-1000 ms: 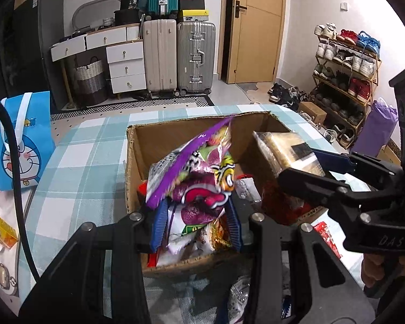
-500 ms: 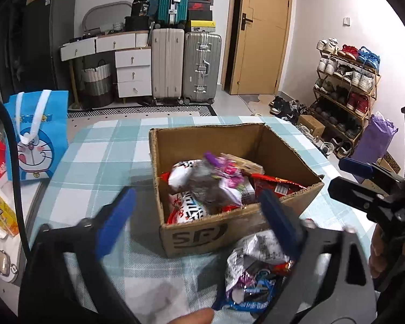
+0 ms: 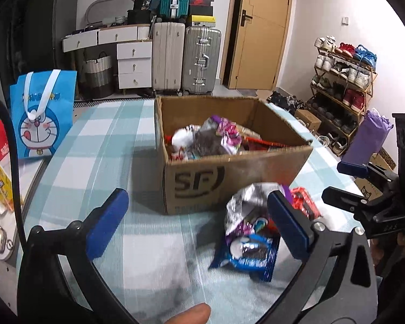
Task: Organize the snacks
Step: 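Lower the right gripper onto the red chip bag and grasp it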
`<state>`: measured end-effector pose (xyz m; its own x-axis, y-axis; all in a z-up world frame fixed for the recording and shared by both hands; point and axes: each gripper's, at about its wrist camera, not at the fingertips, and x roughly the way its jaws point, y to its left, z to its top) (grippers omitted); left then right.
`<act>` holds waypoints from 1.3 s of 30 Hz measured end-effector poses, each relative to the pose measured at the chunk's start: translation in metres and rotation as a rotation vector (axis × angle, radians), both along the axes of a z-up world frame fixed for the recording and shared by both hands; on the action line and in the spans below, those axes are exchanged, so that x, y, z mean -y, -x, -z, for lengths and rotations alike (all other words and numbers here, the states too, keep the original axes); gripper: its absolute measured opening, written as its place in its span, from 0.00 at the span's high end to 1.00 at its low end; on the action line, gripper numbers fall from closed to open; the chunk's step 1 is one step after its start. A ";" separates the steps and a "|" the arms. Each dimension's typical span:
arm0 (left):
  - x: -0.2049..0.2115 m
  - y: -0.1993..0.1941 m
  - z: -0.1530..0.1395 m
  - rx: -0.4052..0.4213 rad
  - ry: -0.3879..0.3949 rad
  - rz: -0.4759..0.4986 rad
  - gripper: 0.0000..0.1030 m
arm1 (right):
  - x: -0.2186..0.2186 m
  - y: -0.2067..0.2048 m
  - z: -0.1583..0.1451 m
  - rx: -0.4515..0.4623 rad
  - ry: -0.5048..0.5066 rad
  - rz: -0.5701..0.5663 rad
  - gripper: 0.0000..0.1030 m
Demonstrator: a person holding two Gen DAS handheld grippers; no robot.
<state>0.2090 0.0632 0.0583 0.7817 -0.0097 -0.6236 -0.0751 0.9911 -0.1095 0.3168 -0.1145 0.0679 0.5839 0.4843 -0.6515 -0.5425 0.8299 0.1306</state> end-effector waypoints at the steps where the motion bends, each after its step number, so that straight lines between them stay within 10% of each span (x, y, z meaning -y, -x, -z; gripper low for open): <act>1: 0.002 0.000 0.002 -0.009 0.003 0.002 0.01 | 0.000 0.001 0.003 -0.007 0.011 0.001 0.00; 39: 0.055 -0.002 0.057 -0.190 -0.044 0.245 0.03 | 0.010 -0.027 0.076 -0.207 0.193 0.115 0.00</act>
<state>0.2109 0.0082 0.0012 0.6289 -0.1532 -0.7622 0.1516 0.9857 -0.0731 0.3442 -0.1250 -0.0077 0.4727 0.2788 -0.8359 -0.4218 0.9045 0.0631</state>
